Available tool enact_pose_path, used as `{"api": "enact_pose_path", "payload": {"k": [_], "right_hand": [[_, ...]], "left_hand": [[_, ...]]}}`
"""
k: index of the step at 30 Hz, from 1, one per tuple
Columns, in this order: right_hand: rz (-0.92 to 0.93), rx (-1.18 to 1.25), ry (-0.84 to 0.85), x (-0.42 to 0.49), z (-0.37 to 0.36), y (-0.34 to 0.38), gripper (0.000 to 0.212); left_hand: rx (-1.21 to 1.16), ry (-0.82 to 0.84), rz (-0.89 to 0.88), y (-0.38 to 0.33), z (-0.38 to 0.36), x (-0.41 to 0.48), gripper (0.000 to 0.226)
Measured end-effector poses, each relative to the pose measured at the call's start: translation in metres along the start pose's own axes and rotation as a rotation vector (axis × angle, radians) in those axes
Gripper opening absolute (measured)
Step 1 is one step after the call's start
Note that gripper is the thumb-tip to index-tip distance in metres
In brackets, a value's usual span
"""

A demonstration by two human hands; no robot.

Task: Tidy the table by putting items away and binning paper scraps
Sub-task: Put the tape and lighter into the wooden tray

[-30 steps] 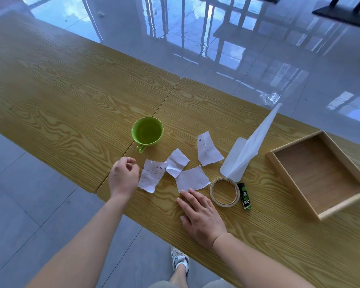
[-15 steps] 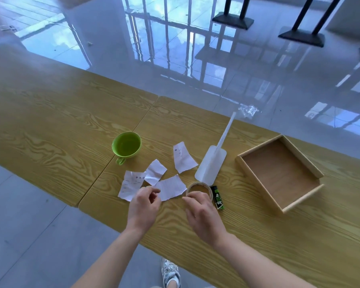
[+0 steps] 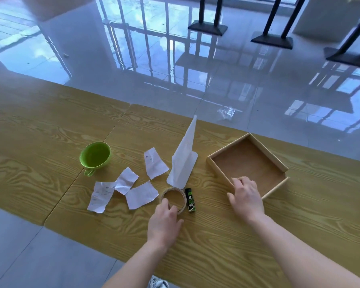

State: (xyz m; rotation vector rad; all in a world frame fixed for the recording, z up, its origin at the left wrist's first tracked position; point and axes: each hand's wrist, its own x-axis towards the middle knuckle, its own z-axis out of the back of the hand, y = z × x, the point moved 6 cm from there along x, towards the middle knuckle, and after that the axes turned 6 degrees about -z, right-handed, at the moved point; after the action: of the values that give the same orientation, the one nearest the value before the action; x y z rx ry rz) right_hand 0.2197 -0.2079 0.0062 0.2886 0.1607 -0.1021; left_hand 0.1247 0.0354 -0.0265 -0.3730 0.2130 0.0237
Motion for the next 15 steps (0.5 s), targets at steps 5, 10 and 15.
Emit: {"api": "enact_pose_path", "payload": {"k": [5,10,15], "right_hand": [[-0.054,-0.017,0.086,-0.002,-0.016,-0.019,0.035],[-0.067,0.038,0.067,-0.006,-0.014,-0.031,0.021],[-0.065,0.099,0.099,-0.018,-0.022,-0.027,0.018]], "left_hand": [[0.003,0.017,-0.058,-0.030,-0.011,0.005,0.023],[0.021,0.016,-0.105,-0.057,-0.019,0.021,0.023],[0.041,0.010,-0.145,-0.080,-0.027,0.044,0.029]]}}
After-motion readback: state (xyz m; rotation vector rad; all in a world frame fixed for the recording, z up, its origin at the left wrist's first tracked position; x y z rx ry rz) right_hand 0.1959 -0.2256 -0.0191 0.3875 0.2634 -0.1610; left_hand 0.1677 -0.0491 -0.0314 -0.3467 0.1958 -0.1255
